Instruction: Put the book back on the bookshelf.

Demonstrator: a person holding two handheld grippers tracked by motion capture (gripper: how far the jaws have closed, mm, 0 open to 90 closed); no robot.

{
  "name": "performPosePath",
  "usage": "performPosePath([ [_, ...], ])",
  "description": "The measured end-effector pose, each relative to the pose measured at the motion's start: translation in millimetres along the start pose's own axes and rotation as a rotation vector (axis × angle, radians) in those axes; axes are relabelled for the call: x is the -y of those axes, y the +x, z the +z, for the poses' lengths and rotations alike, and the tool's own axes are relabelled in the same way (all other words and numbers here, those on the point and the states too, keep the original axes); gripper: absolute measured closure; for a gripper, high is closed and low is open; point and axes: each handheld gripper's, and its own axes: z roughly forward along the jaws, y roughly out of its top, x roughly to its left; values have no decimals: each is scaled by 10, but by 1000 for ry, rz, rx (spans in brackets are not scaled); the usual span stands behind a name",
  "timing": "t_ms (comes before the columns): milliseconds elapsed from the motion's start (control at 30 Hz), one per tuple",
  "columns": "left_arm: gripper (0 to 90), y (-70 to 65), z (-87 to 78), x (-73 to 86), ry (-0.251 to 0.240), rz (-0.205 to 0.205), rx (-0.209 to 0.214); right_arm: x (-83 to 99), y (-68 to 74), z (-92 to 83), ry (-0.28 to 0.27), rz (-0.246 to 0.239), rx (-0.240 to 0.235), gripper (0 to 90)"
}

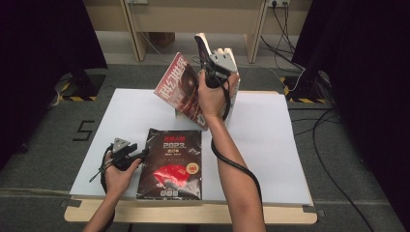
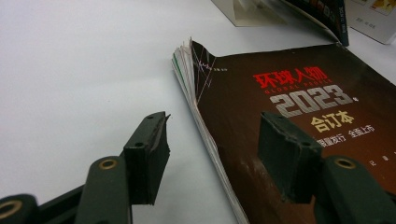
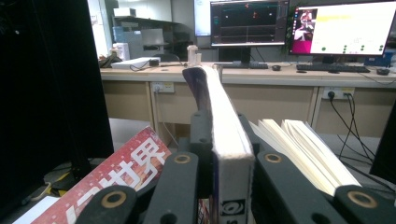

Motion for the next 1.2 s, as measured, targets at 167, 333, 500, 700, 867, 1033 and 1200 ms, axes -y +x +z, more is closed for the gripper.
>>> performPosePath([
  [167, 422, 1, -1, 1, -2, 0, 2, 111, 13, 82, 17, -8, 8, 833],
  [333, 422, 5, 0, -1, 1, -4, 3, 180, 14, 125, 17, -4, 10, 833],
  [500, 422, 1, 3, -1, 2, -1, 2, 209, 19, 147, 24, -6, 11, 833],
  [700, 422, -2, 2, -1, 2, 4, 1, 265, 46, 156, 36, -19, 9, 832],
  [867, 422, -1, 1, 0, 1, 4, 2, 370, 36, 210, 75, -16, 16, 832],
  [1033, 422, -4, 7, -2, 5, 2, 2, 451, 24, 214, 88, -14, 15, 830],
  [1200, 423, -6, 1, 0, 0, 9, 1, 456, 34, 196, 125, -7, 7, 822],
])
